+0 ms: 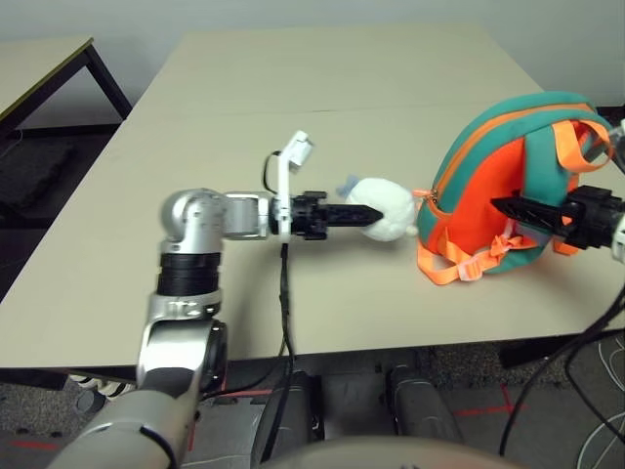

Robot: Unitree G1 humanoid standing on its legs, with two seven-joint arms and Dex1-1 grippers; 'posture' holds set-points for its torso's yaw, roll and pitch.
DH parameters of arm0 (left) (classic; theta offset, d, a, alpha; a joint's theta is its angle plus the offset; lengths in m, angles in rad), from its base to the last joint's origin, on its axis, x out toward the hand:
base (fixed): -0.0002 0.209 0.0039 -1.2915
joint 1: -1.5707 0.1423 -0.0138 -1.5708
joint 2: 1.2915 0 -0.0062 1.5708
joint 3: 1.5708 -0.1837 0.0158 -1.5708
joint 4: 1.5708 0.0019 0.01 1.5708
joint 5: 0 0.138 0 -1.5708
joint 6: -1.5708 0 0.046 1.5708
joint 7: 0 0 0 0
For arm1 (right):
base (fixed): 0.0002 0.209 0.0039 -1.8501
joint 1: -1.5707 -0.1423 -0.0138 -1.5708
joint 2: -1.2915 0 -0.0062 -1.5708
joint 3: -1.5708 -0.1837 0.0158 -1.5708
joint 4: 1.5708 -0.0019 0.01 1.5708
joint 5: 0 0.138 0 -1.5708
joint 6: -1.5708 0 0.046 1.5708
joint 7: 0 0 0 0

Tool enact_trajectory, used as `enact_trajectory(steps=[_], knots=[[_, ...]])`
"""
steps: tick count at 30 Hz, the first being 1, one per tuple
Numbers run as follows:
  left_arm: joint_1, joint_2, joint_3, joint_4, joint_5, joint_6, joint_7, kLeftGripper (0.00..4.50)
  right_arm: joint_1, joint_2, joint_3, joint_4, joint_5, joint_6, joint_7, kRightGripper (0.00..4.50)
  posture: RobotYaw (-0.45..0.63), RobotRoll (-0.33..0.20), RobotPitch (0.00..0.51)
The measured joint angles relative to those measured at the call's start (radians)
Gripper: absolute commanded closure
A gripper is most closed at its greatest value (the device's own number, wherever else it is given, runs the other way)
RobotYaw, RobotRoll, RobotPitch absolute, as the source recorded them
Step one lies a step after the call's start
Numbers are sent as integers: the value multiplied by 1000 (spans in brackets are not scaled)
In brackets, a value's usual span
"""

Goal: Put the pencil case into the backpack and zip it.

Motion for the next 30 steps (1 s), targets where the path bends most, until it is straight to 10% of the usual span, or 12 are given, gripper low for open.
enact_trajectory(steps=[7, 13, 18, 30], knots=[[70, 162, 10, -10, -41, 1, -44, 32, 3, -101, -119, 21, 57, 126, 12, 0, -121, 0, 83], [66, 98, 126, 83, 99, -123, 154, 32, -41, -186, -244, 127, 75, 175, 9, 0, -112, 0, 78], [56, 36, 195, 180, 306, -418, 370, 32, 161, -263, -339, 212, -122, 112, 20, 0, -102, 0, 71], [93, -138, 173, 338, 608, -1006, 577, 32, -139, 56, 87, 710, -581, -672, 28, 0, -22, 0, 83]])
